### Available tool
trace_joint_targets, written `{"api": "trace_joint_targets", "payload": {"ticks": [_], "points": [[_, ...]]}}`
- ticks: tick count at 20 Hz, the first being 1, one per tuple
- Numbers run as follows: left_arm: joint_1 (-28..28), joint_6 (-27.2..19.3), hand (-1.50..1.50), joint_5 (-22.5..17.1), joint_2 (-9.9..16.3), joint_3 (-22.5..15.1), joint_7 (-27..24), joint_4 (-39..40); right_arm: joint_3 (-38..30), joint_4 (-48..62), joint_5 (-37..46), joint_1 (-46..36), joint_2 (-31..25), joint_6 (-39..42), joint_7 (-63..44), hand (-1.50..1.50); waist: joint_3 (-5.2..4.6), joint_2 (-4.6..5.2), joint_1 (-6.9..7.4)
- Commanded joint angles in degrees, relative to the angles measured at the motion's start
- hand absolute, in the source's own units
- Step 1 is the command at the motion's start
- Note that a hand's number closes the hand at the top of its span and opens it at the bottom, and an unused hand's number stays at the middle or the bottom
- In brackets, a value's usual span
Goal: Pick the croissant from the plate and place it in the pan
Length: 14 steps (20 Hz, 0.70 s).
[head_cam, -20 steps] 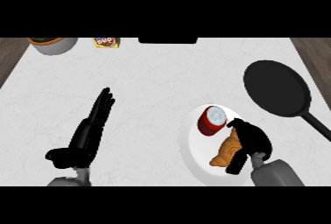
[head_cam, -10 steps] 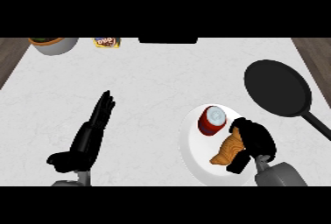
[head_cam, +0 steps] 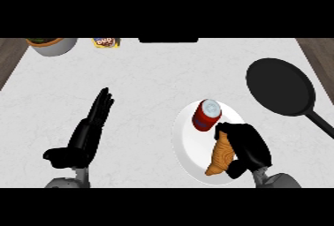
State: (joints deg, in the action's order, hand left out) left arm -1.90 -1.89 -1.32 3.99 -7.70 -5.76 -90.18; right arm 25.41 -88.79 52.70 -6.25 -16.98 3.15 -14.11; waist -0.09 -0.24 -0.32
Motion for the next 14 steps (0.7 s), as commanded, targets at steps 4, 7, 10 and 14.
{"api": "trace_joint_targets", "payload": {"ticks": [4,7,10,14], "points": [[-0.9,-0.39,0.0,0.3,-0.46,0.22,0.91,0.49,-3.37,-13.08,3.15,1.2,0.01,-9.14,0.34,1.5,0.09,0.07,-0.44],[3.15,-0.22,0.0,0.98,-1.31,-2.38,0.92,-2.76,-8.98,-14.36,-2.45,2.16,0.03,-11.02,3.13,1.5,0.13,0.11,0.26],[1.17,0.28,0.0,0.74,-0.96,-1.09,0.14,-0.82,-12.34,-24.39,-6.39,4.99,-1.48,-5.77,-0.66,1.5,0.09,0.1,-0.17],[-0.34,-1.23,0.0,1.63,-1.87,-1.1,1.87,-1.81,-18.23,-14.6,-10.53,-1.04,3.12,-8.21,-1.35,1.5,0.11,0.26,0.48]]}}
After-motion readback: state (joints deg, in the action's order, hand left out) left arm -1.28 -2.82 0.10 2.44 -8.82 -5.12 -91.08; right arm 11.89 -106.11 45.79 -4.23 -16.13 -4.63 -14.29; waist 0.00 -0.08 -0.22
